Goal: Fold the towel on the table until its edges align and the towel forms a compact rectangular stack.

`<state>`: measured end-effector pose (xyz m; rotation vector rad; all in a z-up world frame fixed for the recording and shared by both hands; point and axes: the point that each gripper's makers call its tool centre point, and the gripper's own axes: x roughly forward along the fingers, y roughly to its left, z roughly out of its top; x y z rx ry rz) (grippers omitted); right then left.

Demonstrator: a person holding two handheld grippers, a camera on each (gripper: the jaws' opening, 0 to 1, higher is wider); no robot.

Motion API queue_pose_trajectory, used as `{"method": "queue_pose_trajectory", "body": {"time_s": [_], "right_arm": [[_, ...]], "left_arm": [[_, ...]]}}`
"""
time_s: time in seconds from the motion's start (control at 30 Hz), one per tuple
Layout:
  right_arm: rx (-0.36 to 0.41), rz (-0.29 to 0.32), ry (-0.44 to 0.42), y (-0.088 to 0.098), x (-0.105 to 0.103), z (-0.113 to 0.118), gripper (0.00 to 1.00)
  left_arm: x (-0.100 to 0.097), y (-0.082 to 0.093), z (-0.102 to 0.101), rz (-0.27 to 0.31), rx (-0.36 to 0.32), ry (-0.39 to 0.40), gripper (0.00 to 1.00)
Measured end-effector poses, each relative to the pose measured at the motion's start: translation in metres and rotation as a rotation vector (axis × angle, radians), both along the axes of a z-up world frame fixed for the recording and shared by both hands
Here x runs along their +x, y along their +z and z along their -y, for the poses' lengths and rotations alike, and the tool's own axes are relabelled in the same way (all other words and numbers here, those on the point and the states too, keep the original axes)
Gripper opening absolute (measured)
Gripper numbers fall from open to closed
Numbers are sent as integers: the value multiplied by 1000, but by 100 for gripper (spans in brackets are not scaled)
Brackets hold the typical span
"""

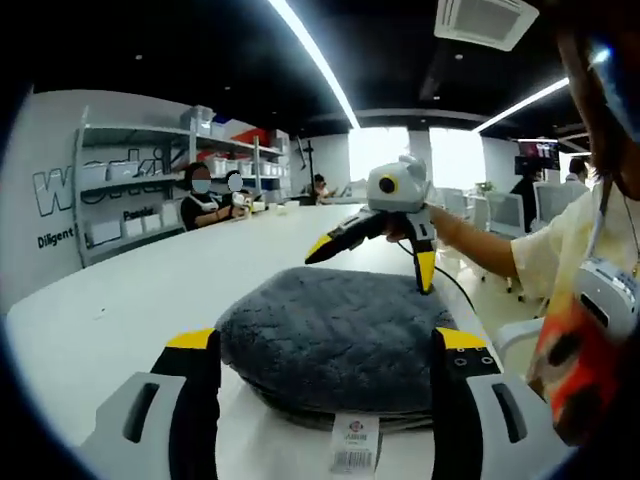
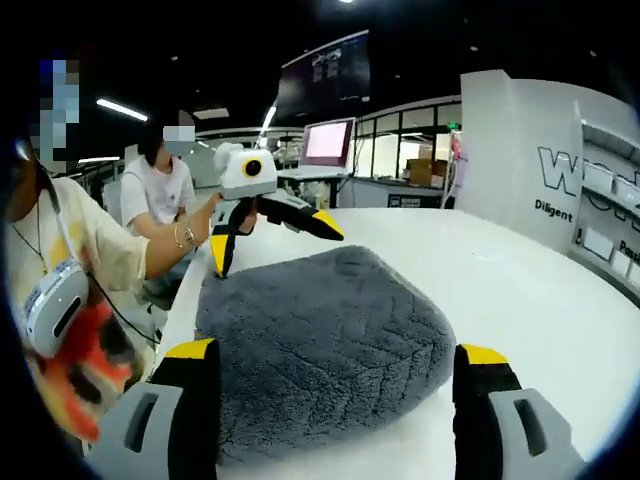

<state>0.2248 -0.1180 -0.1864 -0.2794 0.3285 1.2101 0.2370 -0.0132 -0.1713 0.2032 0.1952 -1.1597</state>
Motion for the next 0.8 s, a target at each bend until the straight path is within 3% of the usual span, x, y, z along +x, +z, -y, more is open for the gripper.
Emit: {"method": "queue_pose_trajectory", "body": {"time_s": [0.1, 0.43, 0.7, 0.8], "right_arm": [[-21, -23, 12, -10, -2, -2, 99], [-45, -58, 28, -19, -2, -2, 99], [-49, -72, 27, -19, -2, -3, 99], [-31, -76, 19, -15, -2, -1, 99]], "left_arm": [[6, -15, -3, -10, 54, 8, 89], [6, -28, 0, -49, 60, -3, 89], [6, -32, -2, -81, 54, 16, 93], [6, -23, -5, -43, 30, 3, 93]]}}
